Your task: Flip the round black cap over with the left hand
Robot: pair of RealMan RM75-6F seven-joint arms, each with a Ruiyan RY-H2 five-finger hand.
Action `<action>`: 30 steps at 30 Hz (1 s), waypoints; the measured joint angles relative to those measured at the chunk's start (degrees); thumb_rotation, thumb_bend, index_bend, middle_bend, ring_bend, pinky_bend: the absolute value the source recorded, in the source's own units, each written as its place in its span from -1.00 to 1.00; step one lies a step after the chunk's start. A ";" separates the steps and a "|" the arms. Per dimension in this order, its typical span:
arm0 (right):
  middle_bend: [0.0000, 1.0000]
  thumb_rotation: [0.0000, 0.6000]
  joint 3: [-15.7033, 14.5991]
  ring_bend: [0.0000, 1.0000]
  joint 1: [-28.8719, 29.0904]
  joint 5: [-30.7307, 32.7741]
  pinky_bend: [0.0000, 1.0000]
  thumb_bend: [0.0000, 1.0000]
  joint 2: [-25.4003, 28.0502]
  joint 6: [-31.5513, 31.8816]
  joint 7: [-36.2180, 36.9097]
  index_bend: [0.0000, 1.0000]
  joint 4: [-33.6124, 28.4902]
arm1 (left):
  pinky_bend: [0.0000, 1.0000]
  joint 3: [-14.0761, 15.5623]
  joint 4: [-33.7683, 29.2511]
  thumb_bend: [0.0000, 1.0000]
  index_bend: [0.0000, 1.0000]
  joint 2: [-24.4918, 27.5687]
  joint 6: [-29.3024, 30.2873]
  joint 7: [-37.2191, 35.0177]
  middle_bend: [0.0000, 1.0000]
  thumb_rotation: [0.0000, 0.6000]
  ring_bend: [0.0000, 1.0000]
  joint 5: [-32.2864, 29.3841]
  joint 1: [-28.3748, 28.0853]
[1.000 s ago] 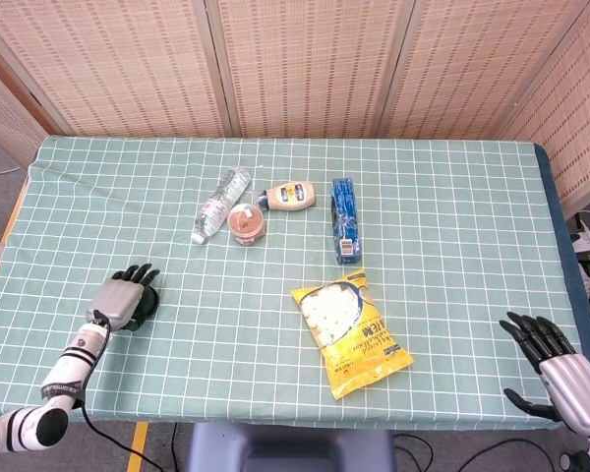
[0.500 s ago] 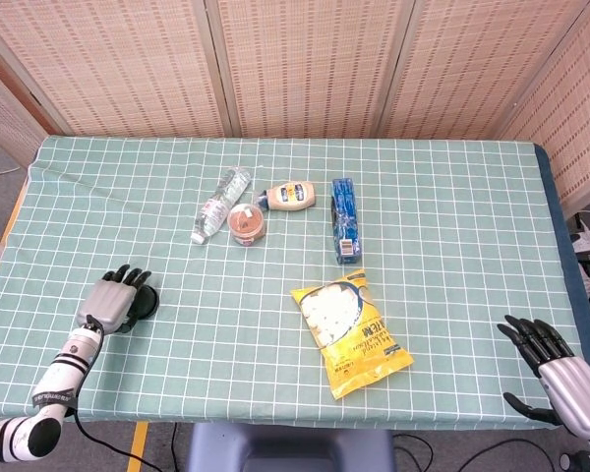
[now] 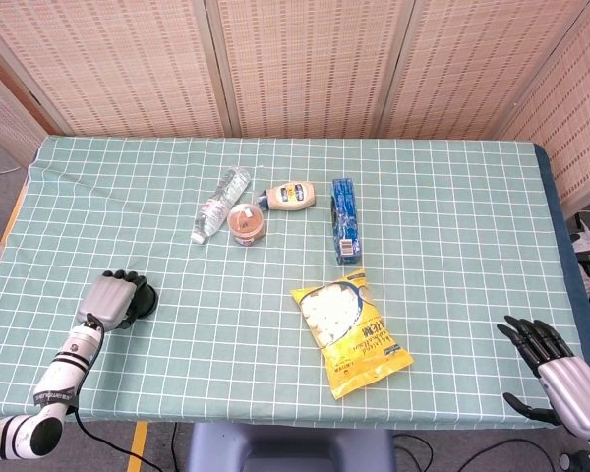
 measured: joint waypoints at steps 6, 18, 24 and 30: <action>-1.00 1.00 0.05 -1.00 0.08 0.22 -1.00 -0.65 -0.04 -0.24 -0.12 -1.00 -0.15 | -0.39 -0.44 -1.64 -0.25 -0.29 1.03 0.15 -0.83 -0.34 1.00 -0.47 0.75 0.36; -1.00 1.00 0.18 -1.00 0.07 0.28 -1.00 -0.65 -0.12 -0.14 -0.41 -1.00 -0.04 | -0.36 -1.78 -5.27 -0.25 -0.27 3.23 2.79 -0.71 -0.33 1.00 -0.45 1.94 1.02; -1.00 1.00 0.16 -1.00 0.26 0.34 -1.00 -0.65 -0.35 -0.96 -1.87 -1.00 -0.05 | -0.36 -2.85 -6.24 -0.24 -0.27 5.34 5.20 -1.66 -0.32 1.00 -0.44 2.92 1.93; -1.00 1.00 0.61 -1.00 -0.28 0.35 -1.00 -0.65 -0.95 0.66 -2.74 -1.00 0.13 | -0.37 -3.64 0.71 -0.24 -0.28 3.56 4.65 -0.79 -0.33 1.00 -0.44 -1.52 2.42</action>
